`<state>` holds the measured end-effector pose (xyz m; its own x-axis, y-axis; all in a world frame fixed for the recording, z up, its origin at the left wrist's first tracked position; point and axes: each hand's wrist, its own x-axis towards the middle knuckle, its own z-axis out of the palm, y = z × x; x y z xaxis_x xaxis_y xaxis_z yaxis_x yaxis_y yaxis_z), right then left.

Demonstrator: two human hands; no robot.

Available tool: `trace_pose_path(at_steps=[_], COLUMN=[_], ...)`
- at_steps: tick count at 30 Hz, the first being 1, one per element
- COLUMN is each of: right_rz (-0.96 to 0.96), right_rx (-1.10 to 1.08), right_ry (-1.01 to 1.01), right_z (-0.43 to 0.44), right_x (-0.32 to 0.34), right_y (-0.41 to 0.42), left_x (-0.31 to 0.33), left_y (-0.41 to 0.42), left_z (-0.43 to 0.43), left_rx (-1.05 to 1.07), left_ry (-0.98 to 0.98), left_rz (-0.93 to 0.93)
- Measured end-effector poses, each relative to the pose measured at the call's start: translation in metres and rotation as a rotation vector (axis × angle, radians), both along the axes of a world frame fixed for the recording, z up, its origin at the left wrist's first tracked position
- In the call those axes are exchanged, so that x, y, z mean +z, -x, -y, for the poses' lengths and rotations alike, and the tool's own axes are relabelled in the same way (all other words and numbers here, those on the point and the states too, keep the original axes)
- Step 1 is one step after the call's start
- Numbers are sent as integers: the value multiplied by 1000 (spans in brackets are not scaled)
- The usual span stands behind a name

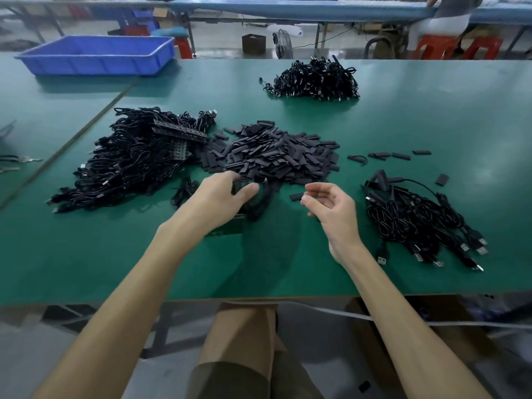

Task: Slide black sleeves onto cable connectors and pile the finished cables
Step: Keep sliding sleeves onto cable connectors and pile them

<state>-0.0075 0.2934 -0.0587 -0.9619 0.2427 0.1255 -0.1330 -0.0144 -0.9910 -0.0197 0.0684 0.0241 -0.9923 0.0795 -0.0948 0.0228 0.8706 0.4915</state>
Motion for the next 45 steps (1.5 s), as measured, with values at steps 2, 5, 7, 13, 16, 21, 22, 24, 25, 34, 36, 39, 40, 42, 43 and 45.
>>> trace_pose_path(at_steps=[2,5,7,13,16,21,22,24,25,34,36,39,40,42,43,45], right_rz=[-8,-38,-44,-26,-51,-84,-90,-99,-99,-58,-56,-60,-62,-58,-53,-38], right_rx=[35,118,189,307,326,322,319,315,318,353,352,333,327,321,311,258], right_ry=[-25,-157,-246,-342,-428,-461,-467,-467,-459,-391,-384,-399,-416,-425,-409,-314], right_z=[0,1,4,7,13,17,17,16,16,13,13,13,13,15,15,12], right_x=[0,1,2,2,2,2,3,4,4,5,6,5,4,5,6,7], right_y=[-1,-2,-2,-3,-4,-7,-7,-8,-8,-8,-8,-9,-10,-11,-11,-11], left_x=[5,-1,-9,-24,-29,-34,-35,-34,-34,-37,-37,-38,-40,-40,-40,-36], left_y=[-4,-10,-14,-14,-18,-21,-21,-20,-20,-24,-24,-24,-25,-26,-27,-29], left_z=[-4,-10,-14,-7,-7,-18,-20,-22,-22,-32,-33,-36,-37,-39,-40,-40], left_rx=[-70,-205,-269,-178,-104,-85,-90,-92,-81,25,31,62,75,70,48,1], left_ry=[-70,20,86,93,-43,-205,-202,-183,-184,-283,-291,-278,-268,-240,-212,-116], left_rz=[-79,-114,-107,-215,-224,-237,-229,-200,-179,-118,-107,-116,-121,-136,-149,-177])
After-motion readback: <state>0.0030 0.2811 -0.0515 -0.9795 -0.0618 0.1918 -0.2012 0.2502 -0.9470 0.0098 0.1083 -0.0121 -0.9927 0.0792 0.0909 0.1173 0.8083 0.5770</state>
